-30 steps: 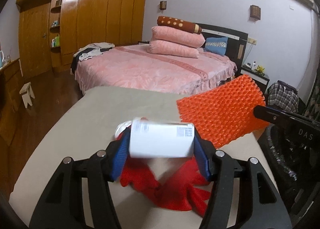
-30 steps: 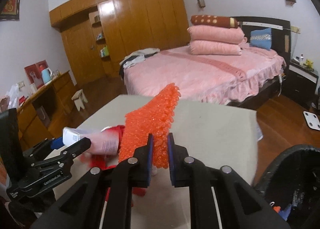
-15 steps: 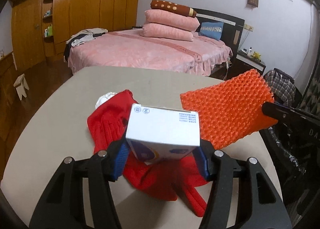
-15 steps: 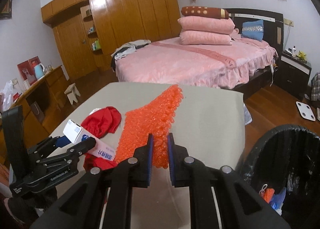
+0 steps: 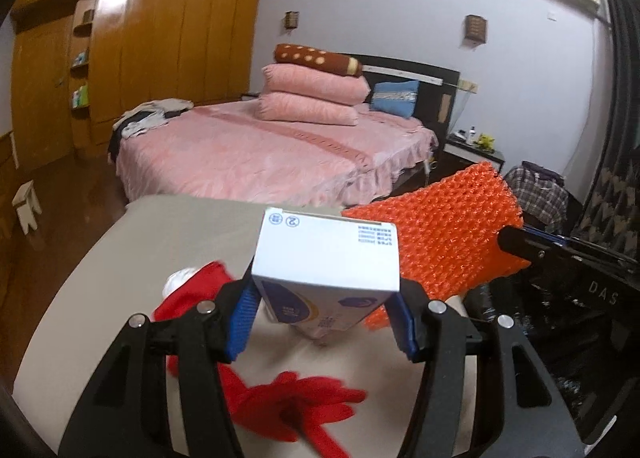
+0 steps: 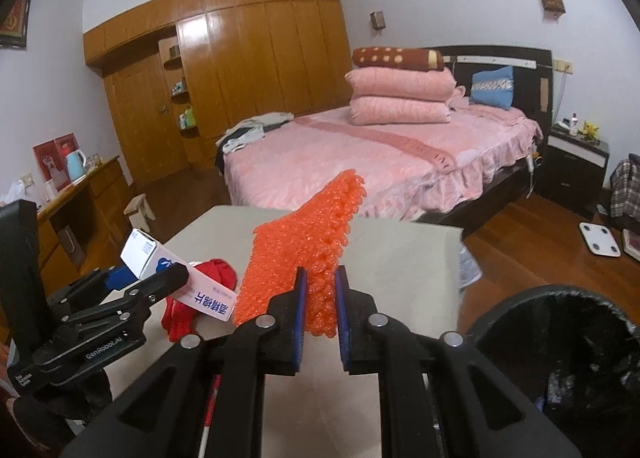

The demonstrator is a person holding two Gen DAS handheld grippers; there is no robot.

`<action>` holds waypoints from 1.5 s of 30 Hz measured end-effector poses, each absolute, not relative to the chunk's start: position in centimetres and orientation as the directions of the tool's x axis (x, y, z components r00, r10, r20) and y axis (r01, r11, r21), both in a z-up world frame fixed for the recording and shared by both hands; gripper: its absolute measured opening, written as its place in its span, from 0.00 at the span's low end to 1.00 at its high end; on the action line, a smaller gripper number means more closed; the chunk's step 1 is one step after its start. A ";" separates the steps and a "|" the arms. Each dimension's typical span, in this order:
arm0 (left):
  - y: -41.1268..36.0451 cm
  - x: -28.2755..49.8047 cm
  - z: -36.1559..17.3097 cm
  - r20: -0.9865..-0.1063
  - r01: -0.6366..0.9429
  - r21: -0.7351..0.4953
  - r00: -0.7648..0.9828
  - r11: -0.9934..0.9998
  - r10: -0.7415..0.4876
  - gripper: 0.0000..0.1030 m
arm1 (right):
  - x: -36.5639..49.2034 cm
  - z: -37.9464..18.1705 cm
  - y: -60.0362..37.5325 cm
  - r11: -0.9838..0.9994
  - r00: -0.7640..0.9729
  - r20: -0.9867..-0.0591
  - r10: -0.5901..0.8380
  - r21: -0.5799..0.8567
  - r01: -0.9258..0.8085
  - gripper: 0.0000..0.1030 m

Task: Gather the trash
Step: 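Carry the box and mesh over the bin and open both tools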

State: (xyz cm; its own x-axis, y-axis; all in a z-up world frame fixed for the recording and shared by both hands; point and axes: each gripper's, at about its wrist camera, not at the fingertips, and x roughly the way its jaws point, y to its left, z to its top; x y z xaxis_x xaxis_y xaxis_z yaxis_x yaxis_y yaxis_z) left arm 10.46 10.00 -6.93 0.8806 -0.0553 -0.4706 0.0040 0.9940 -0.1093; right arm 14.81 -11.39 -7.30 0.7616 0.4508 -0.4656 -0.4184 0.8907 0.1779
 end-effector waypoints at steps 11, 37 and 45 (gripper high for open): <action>1.8 12.0 -6.2 -0.448 0.175 -0.129 0.868 0.976 -0.215 0.54 | 13.5 -6.5 -19.1 0.953 0.826 -0.475 0.304 0.153 -0.263 0.13; -13.7 15.4 -10.5 -0.513 0.464 -0.180 0.709 0.868 -0.485 0.76 | 9.4 -10.9 -35.9 0.985 0.819 -0.568 -0.085 0.078 0.156 0.57; -7.4 13.9 -10.1 -0.516 0.355 -0.118 0.776 0.927 -0.363 0.87 | 9.4 -10.0 -32.4 0.992 0.864 -0.501 -0.048 0.075 0.098 0.94</action>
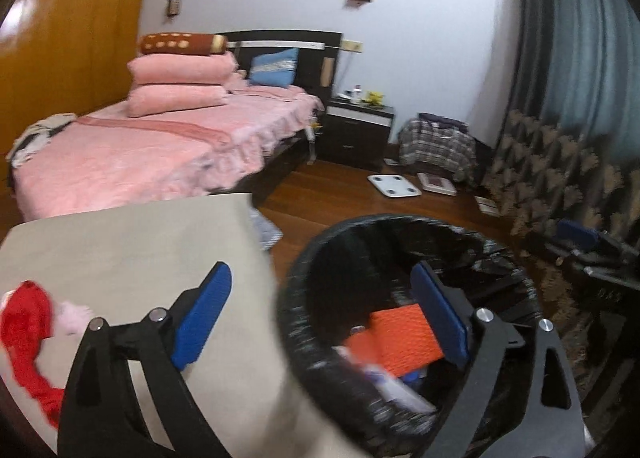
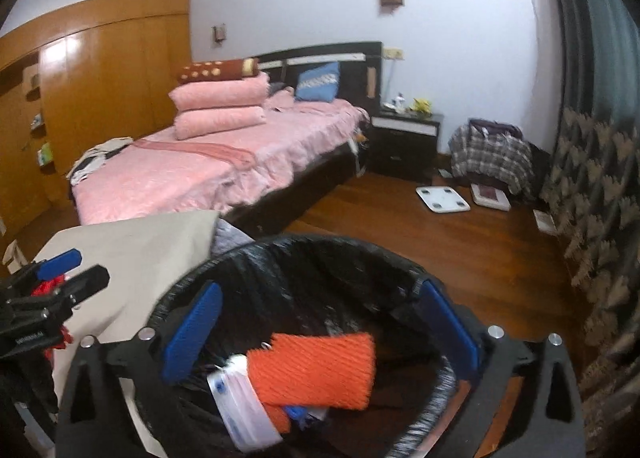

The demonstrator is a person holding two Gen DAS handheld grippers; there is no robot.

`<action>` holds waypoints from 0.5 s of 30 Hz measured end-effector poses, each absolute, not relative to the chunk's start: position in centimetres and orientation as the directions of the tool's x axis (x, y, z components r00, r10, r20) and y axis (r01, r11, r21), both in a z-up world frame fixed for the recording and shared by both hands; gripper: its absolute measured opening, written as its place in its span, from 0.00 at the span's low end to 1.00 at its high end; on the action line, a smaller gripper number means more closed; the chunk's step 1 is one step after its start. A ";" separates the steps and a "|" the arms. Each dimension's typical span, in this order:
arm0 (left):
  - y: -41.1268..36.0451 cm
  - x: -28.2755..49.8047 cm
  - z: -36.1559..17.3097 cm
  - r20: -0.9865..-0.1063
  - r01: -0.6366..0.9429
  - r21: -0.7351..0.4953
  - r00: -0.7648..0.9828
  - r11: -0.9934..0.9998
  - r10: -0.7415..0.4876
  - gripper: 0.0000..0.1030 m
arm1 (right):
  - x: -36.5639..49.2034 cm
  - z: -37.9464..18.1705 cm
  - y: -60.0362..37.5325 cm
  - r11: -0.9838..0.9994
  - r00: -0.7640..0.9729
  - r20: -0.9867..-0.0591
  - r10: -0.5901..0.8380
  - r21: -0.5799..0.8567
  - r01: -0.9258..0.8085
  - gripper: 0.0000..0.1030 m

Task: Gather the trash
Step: 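Carry the box and mesh over the bin and open both tools, then grasp the red cloth with the left tool while the right tool grasps the pink sock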

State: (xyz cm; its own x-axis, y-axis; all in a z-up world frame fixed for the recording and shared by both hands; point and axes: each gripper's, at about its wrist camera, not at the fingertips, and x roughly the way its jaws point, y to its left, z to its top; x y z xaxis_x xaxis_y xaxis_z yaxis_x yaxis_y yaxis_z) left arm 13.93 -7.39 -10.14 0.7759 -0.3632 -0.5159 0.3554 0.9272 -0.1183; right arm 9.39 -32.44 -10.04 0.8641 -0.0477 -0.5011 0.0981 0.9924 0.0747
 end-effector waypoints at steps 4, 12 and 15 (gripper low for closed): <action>-3.3 13.2 -9.6 -0.512 0.281 -0.095 0.809 0.955 -0.289 0.87 | 10.3 -9.5 -29.3 0.995 0.875 -0.484 0.032 0.098 0.017 0.94; 5.4 11.2 -9.2 -0.506 0.086 -0.068 0.855 0.994 -0.109 0.88 | 12.5 -9.2 -21.7 0.983 0.858 -0.481 0.181 0.126 -0.137 0.94; 8.5 10.6 -9.4 -0.513 0.017 -0.054 0.857 0.998 -0.042 0.88 | 13.1 -9.4 -18.7 0.975 0.847 -0.483 0.222 0.125 -0.185 0.94</action>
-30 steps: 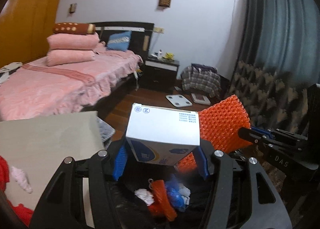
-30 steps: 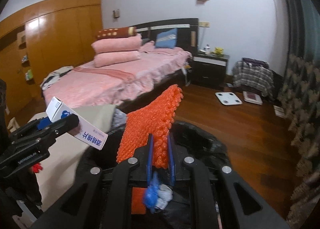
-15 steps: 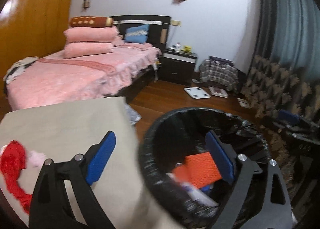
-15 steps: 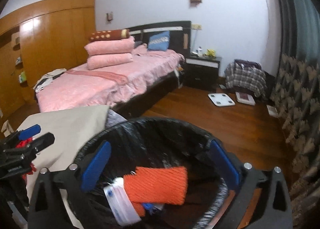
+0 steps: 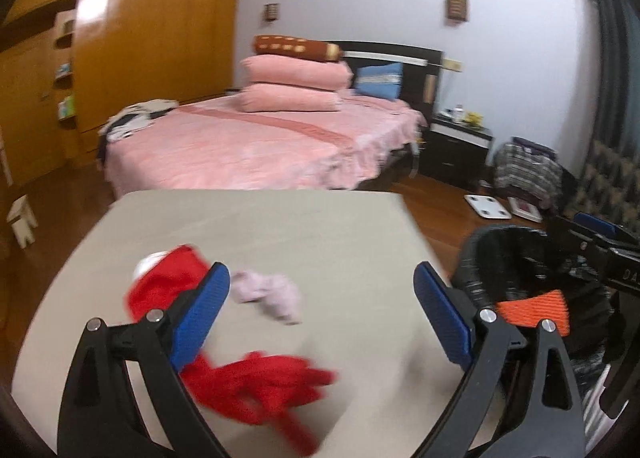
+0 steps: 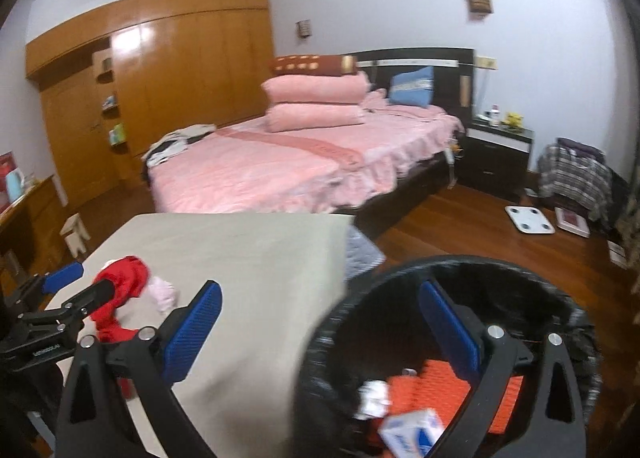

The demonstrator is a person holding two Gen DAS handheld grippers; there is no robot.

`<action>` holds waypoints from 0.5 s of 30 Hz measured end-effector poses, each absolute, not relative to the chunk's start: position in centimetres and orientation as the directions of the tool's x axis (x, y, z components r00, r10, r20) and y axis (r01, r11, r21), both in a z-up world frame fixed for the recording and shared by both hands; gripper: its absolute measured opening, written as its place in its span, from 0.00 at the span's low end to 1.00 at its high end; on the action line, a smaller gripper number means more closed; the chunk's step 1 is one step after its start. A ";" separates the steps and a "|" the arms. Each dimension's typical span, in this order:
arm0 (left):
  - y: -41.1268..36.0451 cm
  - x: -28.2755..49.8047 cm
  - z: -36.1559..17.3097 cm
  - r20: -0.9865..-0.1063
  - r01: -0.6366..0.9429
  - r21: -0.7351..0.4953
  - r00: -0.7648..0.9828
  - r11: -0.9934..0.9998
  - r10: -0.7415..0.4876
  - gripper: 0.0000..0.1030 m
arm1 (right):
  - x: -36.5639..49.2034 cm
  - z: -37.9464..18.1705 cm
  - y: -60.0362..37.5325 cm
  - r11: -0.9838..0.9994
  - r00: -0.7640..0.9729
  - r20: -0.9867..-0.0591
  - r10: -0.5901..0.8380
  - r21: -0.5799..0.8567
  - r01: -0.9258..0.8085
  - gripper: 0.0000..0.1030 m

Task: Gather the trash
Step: 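Grasp the red cloth with the left tool while the right tool grasps the pink sock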

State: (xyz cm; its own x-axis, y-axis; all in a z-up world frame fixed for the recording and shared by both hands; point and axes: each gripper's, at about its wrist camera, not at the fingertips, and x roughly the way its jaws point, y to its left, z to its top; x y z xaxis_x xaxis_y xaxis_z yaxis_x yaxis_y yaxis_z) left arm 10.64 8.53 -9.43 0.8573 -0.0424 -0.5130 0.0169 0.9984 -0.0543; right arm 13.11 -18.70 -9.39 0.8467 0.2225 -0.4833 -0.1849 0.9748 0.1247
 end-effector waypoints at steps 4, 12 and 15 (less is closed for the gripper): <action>11.9 9.9 -9.9 -0.523 -0.052 -0.040 0.852 0.998 0.023 0.88 | 14.0 -9.8 -15.1 0.963 0.828 -0.491 0.269 0.136 -0.232 0.94; 17.5 9.5 -11.6 -0.551 -0.168 -0.043 0.826 0.985 0.117 0.88 | 15.3 -11.8 -9.2 0.946 0.796 -0.516 0.318 0.113 -0.304 0.94; 18.8 9.8 -12.4 -0.562 -0.185 -0.037 0.816 0.982 0.132 0.88 | 15.9 -12.6 -7.0 0.943 0.790 -0.521 0.322 0.098 -0.319 0.94</action>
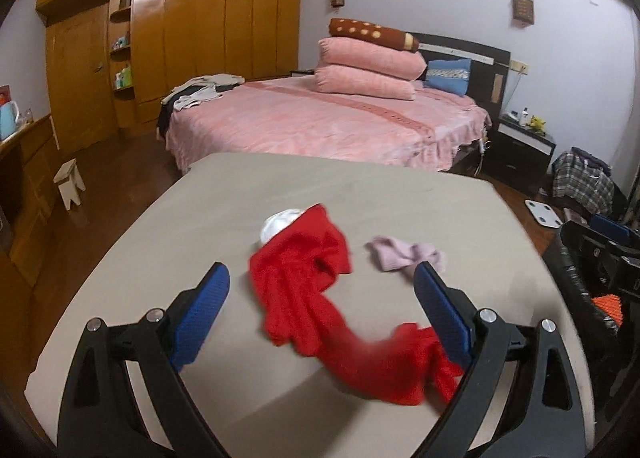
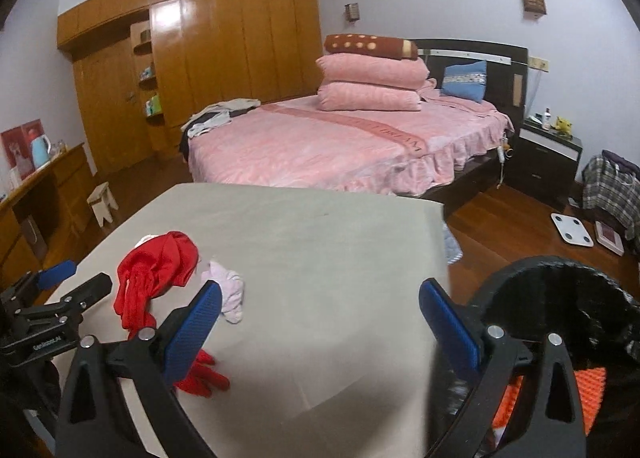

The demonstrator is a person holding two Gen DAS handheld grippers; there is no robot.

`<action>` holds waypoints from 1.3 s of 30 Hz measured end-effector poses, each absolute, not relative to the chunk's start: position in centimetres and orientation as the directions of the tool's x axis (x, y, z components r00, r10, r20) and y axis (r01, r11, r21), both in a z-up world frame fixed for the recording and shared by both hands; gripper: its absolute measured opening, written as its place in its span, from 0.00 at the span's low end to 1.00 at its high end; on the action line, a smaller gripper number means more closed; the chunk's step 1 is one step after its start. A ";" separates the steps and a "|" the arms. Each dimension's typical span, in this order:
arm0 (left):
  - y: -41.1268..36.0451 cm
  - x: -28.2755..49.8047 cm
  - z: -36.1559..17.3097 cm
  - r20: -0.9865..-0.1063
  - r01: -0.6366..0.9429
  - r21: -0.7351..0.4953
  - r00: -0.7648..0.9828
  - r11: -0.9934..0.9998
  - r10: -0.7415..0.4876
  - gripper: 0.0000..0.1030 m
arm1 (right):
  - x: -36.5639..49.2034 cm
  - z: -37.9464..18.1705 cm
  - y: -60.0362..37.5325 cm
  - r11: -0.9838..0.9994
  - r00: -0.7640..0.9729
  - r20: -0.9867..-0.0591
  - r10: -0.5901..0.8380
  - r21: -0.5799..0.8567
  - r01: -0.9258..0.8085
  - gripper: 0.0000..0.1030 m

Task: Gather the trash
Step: 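Grasp the red cloth with the left tool while the right tool grasps the pink sock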

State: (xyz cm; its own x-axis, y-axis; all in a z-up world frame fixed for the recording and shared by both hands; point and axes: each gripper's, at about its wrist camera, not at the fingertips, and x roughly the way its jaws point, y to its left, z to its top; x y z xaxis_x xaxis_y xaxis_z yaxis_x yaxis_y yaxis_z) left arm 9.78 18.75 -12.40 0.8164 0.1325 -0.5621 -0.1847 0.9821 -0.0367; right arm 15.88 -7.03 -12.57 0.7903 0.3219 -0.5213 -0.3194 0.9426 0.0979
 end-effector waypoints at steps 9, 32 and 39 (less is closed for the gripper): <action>21.4 12.4 -14.3 -0.602 -0.210 -0.031 0.784 0.977 0.150 0.88 | 18.9 -15.4 -2.2 0.930 0.749 -0.567 0.342 0.088 -0.358 0.94; 23.4 15.1 -16.2 -0.664 -0.209 -0.091 0.741 0.974 0.097 0.88 | 22.7 -19.8 4.7 0.851 0.528 -0.733 0.429 0.132 -0.508 0.31; 22.4 16.2 -16.7 -0.685 -0.187 -0.097 0.725 0.977 0.071 0.78 | 21.9 -19.0 3.0 0.882 0.592 -0.696 0.407 0.132 -0.452 0.31</action>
State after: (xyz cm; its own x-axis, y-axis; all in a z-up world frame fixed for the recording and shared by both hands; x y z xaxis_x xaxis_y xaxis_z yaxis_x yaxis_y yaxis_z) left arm 16.22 22.41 -16.69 0.7246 0.0709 -0.6855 -0.1874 0.9775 -0.0970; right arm 21.87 2.98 -19.04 0.5916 0.4072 -0.6958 -0.4522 0.8821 0.1317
